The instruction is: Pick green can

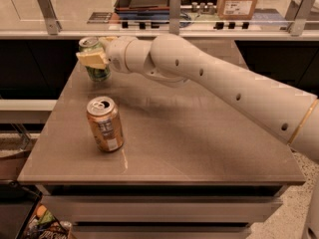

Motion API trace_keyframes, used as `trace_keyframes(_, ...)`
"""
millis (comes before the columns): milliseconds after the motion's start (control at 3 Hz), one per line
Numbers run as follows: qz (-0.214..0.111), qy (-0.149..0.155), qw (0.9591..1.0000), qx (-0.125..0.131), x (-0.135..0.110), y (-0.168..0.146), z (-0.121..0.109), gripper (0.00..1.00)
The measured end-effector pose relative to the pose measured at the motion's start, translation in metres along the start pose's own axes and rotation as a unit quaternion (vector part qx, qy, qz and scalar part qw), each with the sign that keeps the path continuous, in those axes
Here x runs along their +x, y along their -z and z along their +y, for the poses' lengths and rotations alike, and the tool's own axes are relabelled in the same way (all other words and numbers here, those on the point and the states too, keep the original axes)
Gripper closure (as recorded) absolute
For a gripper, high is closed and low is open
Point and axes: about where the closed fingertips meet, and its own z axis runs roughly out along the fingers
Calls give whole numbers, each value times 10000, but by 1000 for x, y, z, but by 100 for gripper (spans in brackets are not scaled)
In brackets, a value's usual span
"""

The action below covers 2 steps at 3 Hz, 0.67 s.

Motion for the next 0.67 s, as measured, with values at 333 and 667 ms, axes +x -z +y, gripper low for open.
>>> trace_keyframes(333, -18, 170, 9998, 44, -25, 6, -5, 100)
trace_keyframes(667, -74, 380, 9992, 124, -51, 15, -11, 100)
